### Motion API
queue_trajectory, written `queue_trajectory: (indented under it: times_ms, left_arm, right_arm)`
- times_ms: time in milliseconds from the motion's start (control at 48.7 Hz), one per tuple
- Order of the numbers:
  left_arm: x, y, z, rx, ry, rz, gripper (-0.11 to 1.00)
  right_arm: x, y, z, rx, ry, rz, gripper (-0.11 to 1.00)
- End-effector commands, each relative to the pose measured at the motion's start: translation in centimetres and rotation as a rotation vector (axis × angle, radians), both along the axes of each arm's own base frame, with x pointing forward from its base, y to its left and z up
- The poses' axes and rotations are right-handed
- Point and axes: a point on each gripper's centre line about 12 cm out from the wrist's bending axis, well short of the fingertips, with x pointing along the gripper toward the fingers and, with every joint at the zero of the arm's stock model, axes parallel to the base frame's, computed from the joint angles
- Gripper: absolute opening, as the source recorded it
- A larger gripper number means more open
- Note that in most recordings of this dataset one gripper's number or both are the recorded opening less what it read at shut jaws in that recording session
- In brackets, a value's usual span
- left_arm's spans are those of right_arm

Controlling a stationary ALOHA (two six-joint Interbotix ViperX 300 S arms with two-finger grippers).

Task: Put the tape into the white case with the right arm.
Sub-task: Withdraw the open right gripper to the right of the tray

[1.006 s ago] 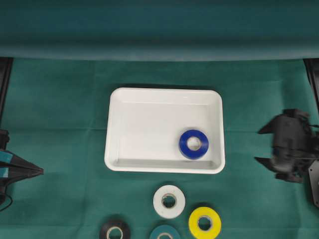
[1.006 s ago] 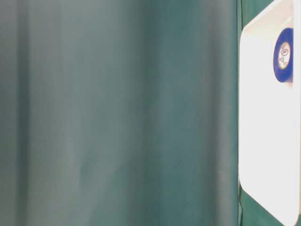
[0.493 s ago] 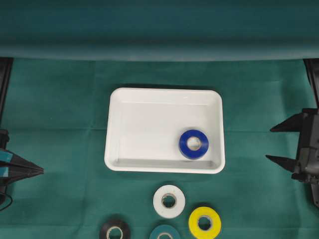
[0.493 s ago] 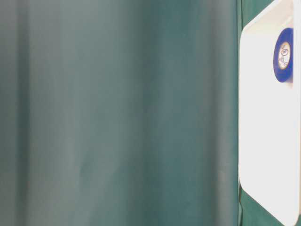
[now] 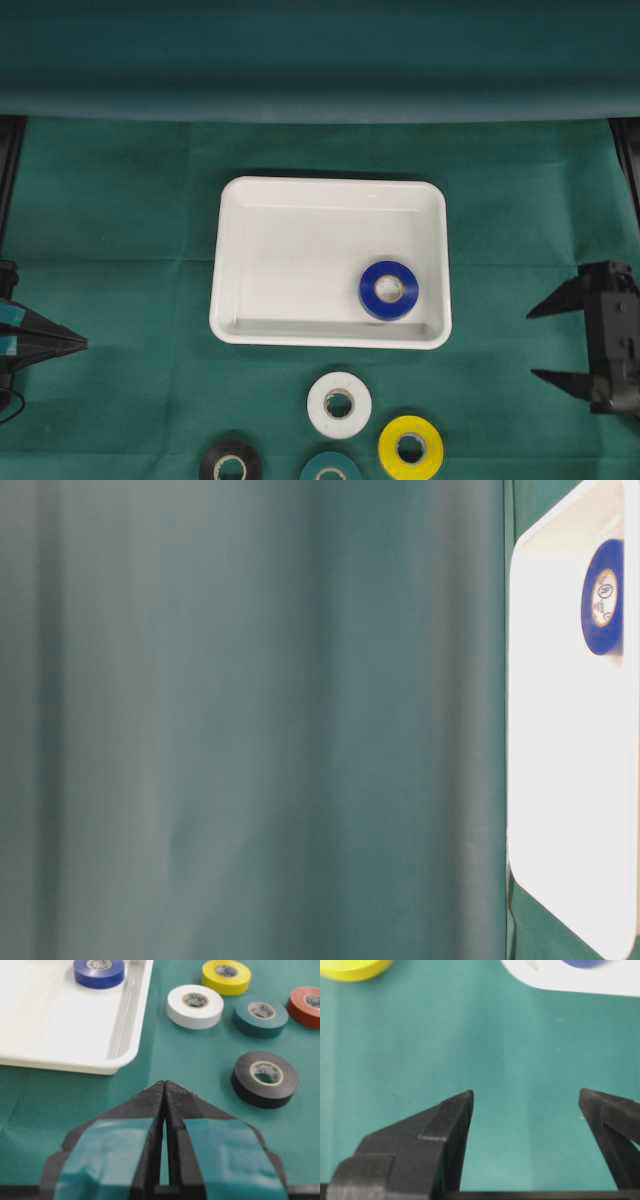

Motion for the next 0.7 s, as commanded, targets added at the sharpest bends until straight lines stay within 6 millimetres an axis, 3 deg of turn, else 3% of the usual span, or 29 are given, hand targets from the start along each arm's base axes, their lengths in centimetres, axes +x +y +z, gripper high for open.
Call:
queue_trajectory:
  times_ms: [0,267,677]
  left_arm:
    - [0.2,0.0,0.6,0.002,-0.012,0.003,0.00]
    - [0.2,0.0,0.6,0.000,-0.012,0.003,0.00]
    - [0.1,0.0,0.5,0.000,-0.011,0.003,0.00]
  right_arm:
    - [0.6,0.9,0.9,0.005,-0.026,0.046,0.56]
    - [0.5,2.8,0.9,0.006,-0.025,0.149,0.56]
    - [0.6,3.2,0.6,0.005,-0.016,0.172,0.56]
